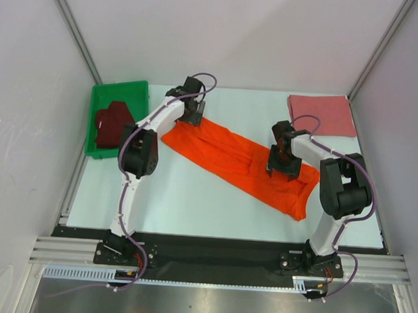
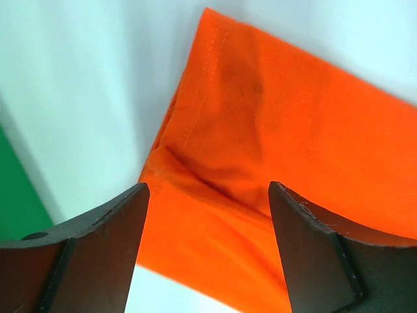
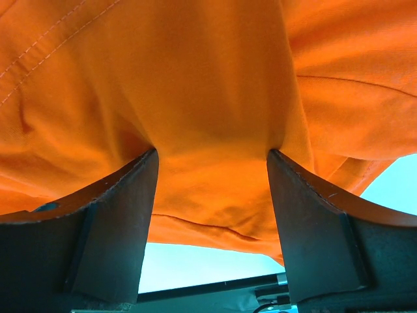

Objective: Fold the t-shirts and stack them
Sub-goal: Fold the tshirt

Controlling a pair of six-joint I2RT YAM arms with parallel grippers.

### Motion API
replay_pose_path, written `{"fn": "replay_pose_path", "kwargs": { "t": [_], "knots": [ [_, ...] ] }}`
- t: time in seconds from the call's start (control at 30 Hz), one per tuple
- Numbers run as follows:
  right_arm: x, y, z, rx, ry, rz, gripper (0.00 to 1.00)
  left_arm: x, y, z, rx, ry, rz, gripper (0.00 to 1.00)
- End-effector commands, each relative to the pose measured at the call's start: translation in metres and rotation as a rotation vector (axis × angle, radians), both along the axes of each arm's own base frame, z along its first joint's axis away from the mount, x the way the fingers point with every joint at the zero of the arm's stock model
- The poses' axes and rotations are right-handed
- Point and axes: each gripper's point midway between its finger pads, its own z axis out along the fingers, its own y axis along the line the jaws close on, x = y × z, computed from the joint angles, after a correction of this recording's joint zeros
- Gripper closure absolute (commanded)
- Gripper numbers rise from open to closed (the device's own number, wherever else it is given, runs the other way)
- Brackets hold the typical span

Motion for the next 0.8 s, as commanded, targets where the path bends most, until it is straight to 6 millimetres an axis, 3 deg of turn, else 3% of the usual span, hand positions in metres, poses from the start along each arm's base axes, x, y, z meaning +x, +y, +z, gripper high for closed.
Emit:
{"fn": "replay_pose_path", "kwargs": {
  "t": [0.0, 0.17, 0.3, 0.47, 0.67, 0.7, 0.77],
  "knots": [
    [0.010, -0.002, 0.018, -0.019, -0.060, 0.005, 0.28, 0.006, 0.000, 0.073, -0.056, -0.153, 0.028, 0.20],
    [0.010, 0.000, 0.018, -0.012, -0.062, 0.011, 0.27, -0.009, 0.002, 0.077, -0.068, -0.122, 0.050, 0.23],
    [0.010, -0.003, 0.018, -0.028, -0.067, 0.010, 0.27, -0.023, -0.006, 0.067, -0.101, -0.071, 0.044, 0.39],
    [0.012, -0.008, 0.014, -0.058, -0.070, 0.022, 0.27, -0.032, -0.014, 0.042, -0.095, -0.005, 0.011, 0.32],
    [0.019, -0.010, 0.007, -0.074, -0.072, 0.027, 0.27, -0.017, -0.017, 0.021, -0.036, -0.023, -0.029, 0.28],
    [0.020, -0.008, 0.006, -0.070, -0.074, 0.034, 0.27, -0.016, -0.015, 0.005, -0.018, 0.003, -0.028, 0.27],
    [0.021, -0.007, 0.000, -0.068, -0.068, 0.040, 0.27, -0.014, -0.012, -0.001, 0.017, 0.024, -0.021, 0.27]
  ]
}}
